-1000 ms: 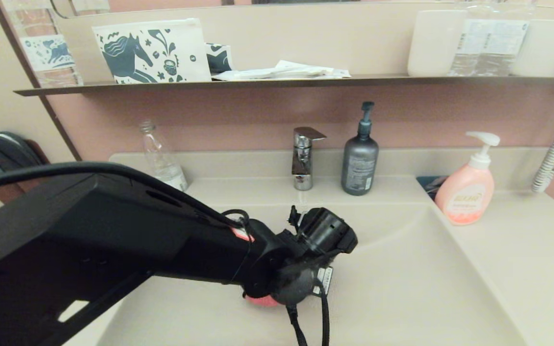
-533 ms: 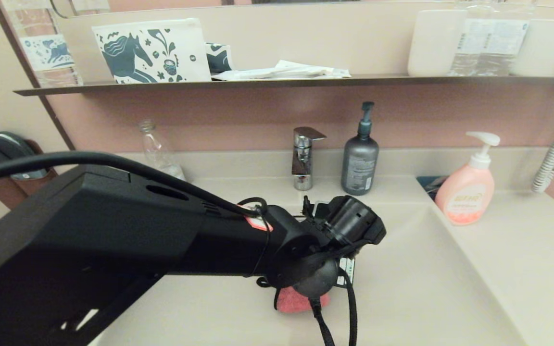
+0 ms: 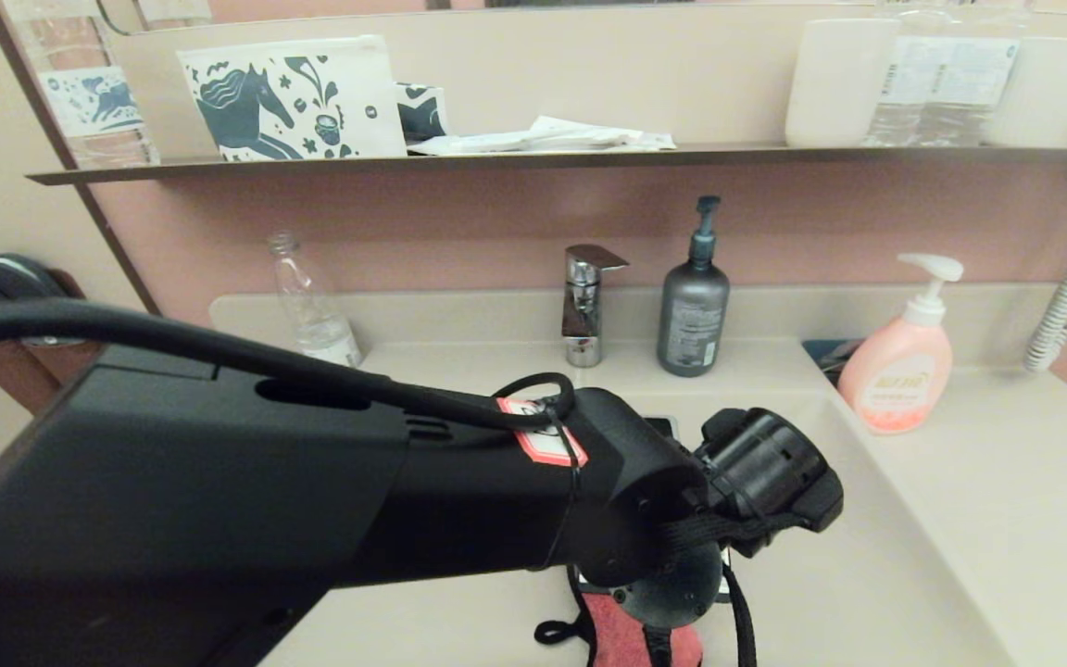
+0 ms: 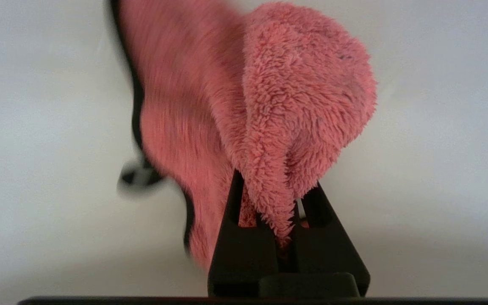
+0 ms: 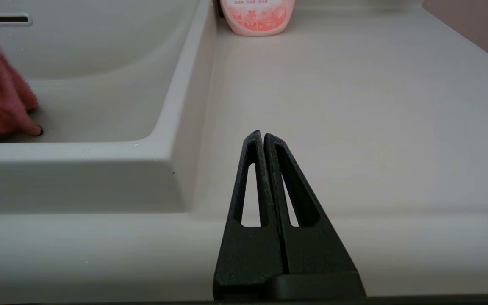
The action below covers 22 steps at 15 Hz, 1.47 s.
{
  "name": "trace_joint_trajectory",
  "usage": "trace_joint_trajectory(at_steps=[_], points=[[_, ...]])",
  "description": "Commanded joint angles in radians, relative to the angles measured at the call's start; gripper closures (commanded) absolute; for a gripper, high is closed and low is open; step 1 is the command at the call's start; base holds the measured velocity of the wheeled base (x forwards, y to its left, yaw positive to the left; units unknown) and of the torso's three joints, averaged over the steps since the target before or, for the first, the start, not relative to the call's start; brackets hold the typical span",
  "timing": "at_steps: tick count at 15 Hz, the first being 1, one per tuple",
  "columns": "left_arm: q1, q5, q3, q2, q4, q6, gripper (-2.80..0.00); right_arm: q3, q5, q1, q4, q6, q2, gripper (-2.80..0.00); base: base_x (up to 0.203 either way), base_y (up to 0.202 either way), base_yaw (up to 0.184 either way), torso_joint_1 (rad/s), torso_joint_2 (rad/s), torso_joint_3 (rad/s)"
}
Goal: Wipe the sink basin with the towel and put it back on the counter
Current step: Wipe the sink
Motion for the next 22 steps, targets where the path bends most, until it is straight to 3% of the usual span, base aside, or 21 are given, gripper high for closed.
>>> trace_joint_trajectory(at_steps=[1,9,14,17,20,22], points=[[-0.011,-0.009,0.009,0.002,0.095,-0.052,0.0,0.0,0.0,0.0,0.0,0.0,0.002,0.0,0.0,0.0,0.0,0.0,0.0,0.0],[0.021,-0.068,0.218,-0.009,0.168,-0.04,0.0,0.0,0.0,0.0,0.0,0.0,0.002,0.0,0.0,0.0,0.0,0.0,0.0,0.0],[0.142,-0.061,0.301,-0.038,0.168,0.138,0.0,0.0,0.0,0.0,0.0,0.0,0.002,0.0,0.0,0.0,0.0,0.0,0.0,0.0],[0.238,-0.044,0.304,-0.056,0.163,0.289,0.0,0.0,0.0,0.0,0.0,0.0,0.002,0.0,0.0,0.0,0.0,0.0,0.0,0.0],[0.323,-0.008,0.306,-0.068,0.066,0.436,0.0,0.0,0.0,0.0,0.0,0.0,0.002,0.0,0.0,0.0,0.0,0.0,0.0,0.0],[0.355,0.01,0.306,-0.072,-0.015,0.48,0.0,0.0,0.0,0.0,0.0,0.0,0.002,0.0,0.0,0.0,0.0,0.0,0.0,0.0]])
